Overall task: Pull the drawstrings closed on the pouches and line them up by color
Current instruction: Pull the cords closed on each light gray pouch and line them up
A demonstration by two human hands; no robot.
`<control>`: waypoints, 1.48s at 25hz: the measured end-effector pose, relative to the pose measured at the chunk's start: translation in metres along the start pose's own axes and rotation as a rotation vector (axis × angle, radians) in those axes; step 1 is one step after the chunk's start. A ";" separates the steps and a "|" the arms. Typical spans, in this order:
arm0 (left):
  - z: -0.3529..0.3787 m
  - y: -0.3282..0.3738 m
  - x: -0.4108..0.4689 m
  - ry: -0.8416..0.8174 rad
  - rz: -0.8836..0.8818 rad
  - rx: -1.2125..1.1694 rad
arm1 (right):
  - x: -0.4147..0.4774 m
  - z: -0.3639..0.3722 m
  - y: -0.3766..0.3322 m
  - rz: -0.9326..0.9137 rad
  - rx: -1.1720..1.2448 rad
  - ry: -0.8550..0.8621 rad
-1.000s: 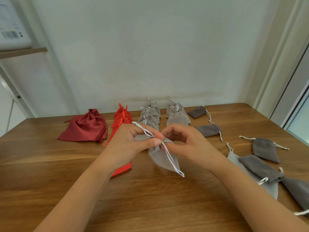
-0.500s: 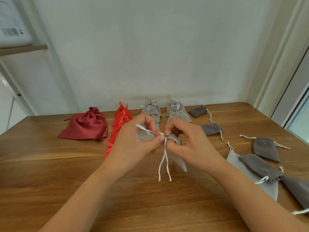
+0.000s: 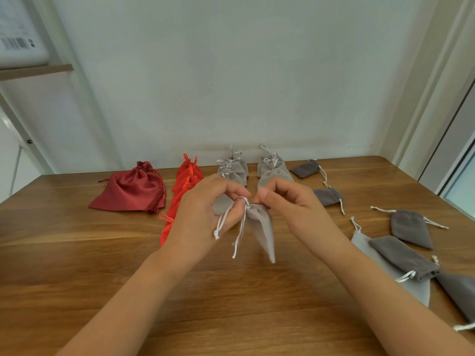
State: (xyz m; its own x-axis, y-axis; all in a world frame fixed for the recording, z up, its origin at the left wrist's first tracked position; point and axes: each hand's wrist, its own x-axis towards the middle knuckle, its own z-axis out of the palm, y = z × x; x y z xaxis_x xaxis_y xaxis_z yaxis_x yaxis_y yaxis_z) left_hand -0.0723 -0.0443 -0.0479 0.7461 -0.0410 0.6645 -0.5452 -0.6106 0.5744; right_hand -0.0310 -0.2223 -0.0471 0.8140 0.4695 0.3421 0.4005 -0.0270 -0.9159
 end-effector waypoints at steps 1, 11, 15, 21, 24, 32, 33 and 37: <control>0.000 0.000 0.000 0.013 0.026 0.010 | 0.002 -0.002 0.000 0.053 0.074 -0.006; 0.004 -0.008 -0.004 0.055 0.122 0.033 | 0.002 -0.001 0.000 0.169 0.286 -0.028; 0.008 -0.008 -0.003 0.069 0.161 0.115 | 0.004 0.000 0.004 0.181 0.283 0.017; 0.009 -0.006 -0.003 0.093 0.060 0.048 | 0.005 -0.006 0.005 0.129 0.205 0.026; 0.010 -0.007 -0.003 -0.025 -0.061 0.082 | 0.005 -0.010 0.009 0.038 -0.331 -0.010; 0.016 -0.001 -0.006 -0.175 -0.159 -0.021 | 0.006 -0.029 0.004 -0.084 -0.654 -0.023; 0.018 0.000 -0.007 -0.179 -0.180 -0.064 | 0.007 -0.026 0.005 -0.107 -0.716 -0.023; 0.022 0.004 -0.007 -0.144 -0.251 -0.258 | 0.008 -0.019 0.010 -0.093 -0.629 0.046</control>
State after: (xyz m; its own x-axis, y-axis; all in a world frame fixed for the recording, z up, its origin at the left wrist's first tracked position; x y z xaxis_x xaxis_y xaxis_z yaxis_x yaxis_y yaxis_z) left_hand -0.0709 -0.0638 -0.0605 0.9047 -0.0376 0.4243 -0.4032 -0.3974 0.8244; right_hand -0.0121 -0.2349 -0.0498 0.7755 0.4571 0.4356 0.6296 -0.5075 -0.5882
